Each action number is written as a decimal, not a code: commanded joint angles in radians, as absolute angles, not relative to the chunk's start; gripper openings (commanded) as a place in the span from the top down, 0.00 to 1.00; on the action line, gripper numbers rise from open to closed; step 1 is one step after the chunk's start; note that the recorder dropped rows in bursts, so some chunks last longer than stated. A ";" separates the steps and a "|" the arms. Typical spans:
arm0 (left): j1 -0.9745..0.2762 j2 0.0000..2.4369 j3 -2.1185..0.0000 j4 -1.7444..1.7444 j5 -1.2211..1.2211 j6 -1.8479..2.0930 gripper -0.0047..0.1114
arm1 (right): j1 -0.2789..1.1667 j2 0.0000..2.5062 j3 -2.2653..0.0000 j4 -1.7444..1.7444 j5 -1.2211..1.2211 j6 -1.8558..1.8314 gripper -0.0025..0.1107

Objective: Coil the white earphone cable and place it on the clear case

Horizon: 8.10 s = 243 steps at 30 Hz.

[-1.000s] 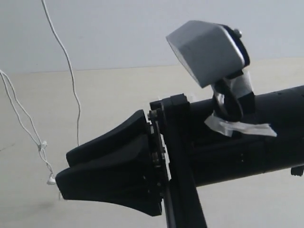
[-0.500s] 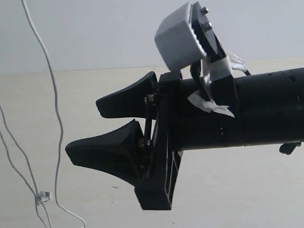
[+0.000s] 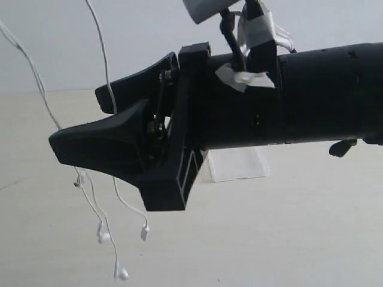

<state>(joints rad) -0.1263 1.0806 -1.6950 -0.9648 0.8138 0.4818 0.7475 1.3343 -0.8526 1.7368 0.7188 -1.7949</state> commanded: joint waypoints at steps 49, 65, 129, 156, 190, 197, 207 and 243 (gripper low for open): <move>-0.128 1.092 -1.701 -0.796 0.703 0.135 0.96 | 0.873 1.563 -1.077 1.744 0.414 -1.569 0.44; -0.128 1.090 -1.701 -0.762 0.710 0.124 0.96 | 1.054 1.586 -1.136 1.744 -0.105 -1.752 0.31; -0.128 1.090 -1.701 -0.285 0.677 -0.429 0.96 | 1.104 1.678 -1.244 1.744 -0.198 -1.645 0.30; -0.128 1.086 -1.701 -0.245 0.658 -0.427 0.96 | 1.104 1.701 -1.304 1.744 -0.133 -1.656 0.08; -0.128 1.058 -1.701 -0.430 0.793 -0.059 0.96 | 1.104 1.760 -1.391 1.605 -0.040 -1.656 0.08; -0.128 1.048 -1.701 -0.436 0.794 -0.059 0.96 | 1.104 1.760 -1.391 1.604 -0.040 -1.656 0.12; -0.128 1.042 -1.701 -0.445 0.803 0.005 0.96 | 1.104 1.760 -1.391 1.604 -0.042 -1.656 0.21; -0.128 1.031 -1.701 -0.452 0.885 0.184 0.96 | 1.104 1.760 -1.391 1.597 0.029 -1.656 0.46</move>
